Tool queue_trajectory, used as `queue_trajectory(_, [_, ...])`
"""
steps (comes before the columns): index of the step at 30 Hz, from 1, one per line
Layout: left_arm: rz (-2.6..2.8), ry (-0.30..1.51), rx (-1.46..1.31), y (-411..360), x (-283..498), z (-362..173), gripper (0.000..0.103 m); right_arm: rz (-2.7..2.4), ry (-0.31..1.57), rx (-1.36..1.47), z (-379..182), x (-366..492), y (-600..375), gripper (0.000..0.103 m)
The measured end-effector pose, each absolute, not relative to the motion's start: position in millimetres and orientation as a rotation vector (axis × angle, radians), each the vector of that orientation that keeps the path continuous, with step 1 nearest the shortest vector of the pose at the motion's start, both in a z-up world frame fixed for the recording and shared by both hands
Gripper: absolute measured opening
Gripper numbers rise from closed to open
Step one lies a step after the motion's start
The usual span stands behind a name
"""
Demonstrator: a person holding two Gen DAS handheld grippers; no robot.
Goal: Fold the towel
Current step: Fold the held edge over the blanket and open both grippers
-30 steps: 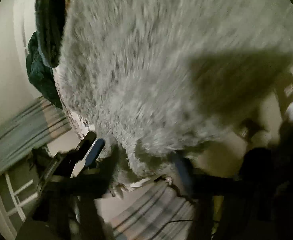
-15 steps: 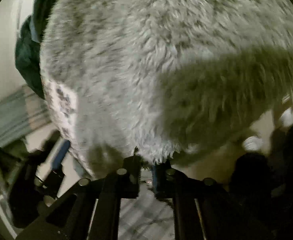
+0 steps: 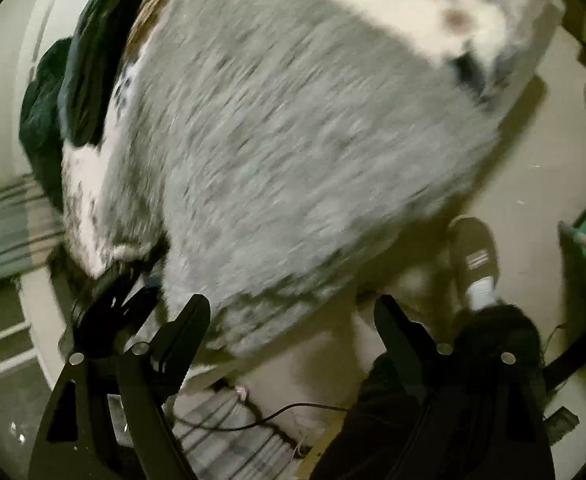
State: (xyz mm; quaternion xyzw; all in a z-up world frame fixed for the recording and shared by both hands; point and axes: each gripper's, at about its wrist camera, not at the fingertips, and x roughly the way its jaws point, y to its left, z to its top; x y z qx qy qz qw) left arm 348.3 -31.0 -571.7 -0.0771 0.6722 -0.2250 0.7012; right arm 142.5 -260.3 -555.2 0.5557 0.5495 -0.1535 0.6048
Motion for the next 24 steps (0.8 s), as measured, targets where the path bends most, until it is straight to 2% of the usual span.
queue_trajectory(5, [-0.454,1.529,-0.247,-15,342,-582,0.021,-0.432,1.273,1.075,-531,169,-271,0.086])
queue_trajectory(6, [-0.45,1.512,-0.27,-13,343,-577,0.025,-0.445,1.279,1.024,-527,177,-273,0.086])
queue_trajectory(7, [-0.44,1.491,-0.28,-12,342,-572,0.033,-0.454,1.28,0.968,-521,188,-269,0.087])
queue_trajectory(8, [-0.432,1.468,-0.282,-9,341,-566,0.039,-0.452,1.282,0.937,-517,195,-271,0.094])
queue_trajectory(9, [-0.434,1.444,-0.3,-4,339,-558,0.057,-0.446,1.283,0.908,-514,202,-269,0.099])
queue_trajectory(10, [-0.435,1.421,-0.331,3,338,-549,0.081,-0.436,1.275,0.876,-512,208,-264,0.099])
queue_trajectory(11, [-0.427,1.401,-0.357,14,335,-544,0.089,-0.427,1.272,0.856,-508,217,-259,0.099])
queue_trajectory(16, [-0.173,1.266,-0.585,121,303,-526,0.09,-0.353,1.313,0.827,-508,240,-232,0.099])
queue_trajectory(20, [0.065,1.242,-0.72,202,288,-562,0.09,-0.309,1.34,0.791,-506,239,-218,0.099])
queue_trajectory(24, [0.124,1.226,-0.839,234,296,-607,0.09,-0.263,1.354,0.743,-501,254,-199,0.099])
